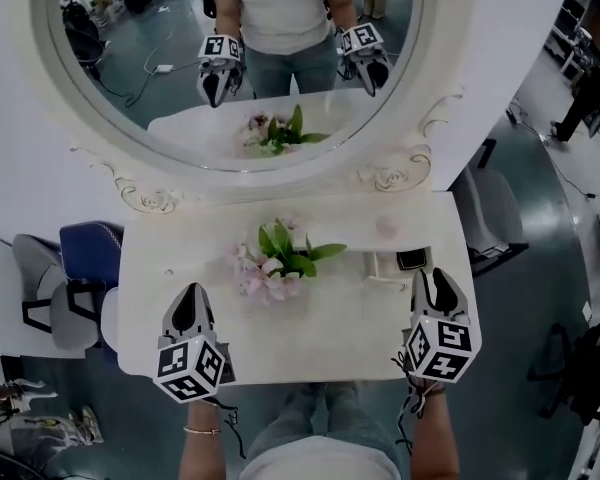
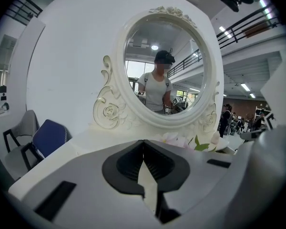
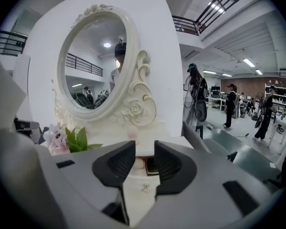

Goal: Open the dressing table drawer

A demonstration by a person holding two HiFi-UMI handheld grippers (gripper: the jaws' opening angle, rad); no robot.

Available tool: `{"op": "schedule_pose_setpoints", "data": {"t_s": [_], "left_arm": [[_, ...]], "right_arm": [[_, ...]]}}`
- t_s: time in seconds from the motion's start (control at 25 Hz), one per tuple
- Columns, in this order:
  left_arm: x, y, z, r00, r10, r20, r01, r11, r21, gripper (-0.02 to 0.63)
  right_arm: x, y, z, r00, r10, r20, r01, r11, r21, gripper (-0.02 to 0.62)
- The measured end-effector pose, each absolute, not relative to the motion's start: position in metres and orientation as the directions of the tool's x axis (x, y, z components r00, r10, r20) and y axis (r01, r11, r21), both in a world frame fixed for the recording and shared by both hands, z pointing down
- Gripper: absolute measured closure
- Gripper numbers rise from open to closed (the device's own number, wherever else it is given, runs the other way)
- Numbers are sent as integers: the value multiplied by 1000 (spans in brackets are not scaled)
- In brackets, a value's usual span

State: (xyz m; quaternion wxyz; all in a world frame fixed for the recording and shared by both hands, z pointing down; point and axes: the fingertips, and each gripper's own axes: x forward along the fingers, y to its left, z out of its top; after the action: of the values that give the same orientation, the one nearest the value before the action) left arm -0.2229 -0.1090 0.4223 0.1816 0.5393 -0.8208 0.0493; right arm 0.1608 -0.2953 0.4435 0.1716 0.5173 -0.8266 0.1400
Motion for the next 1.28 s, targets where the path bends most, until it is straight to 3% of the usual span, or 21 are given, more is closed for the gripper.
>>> {"op": "schedule_pose_setpoints", "data": {"t_s": [0.32, 0.68, 0.84, 1.28], "left_arm": [[-212, -151, 353, -263, -939, 223, -939, 302, 165, 588], [-188, -200, 256, -170, -985, -4, -978, 168, 127, 588], [-180, -209, 233, -155, -986, -52, -983, 149, 107, 588], [-160, -226, 232, -100, -994, -38, -992, 97, 77, 588]], "right_arm": [[178, -308, 345, -396, -882, 255, -916, 399, -40, 486], [219, -314, 254, -299, -953, 41, -954, 300, 6, 587], [240, -305, 232, -248, -969, -23, -969, 248, -13, 588], [279, -292, 263, -182, -982, 50, -983, 181, -37, 588]]}}
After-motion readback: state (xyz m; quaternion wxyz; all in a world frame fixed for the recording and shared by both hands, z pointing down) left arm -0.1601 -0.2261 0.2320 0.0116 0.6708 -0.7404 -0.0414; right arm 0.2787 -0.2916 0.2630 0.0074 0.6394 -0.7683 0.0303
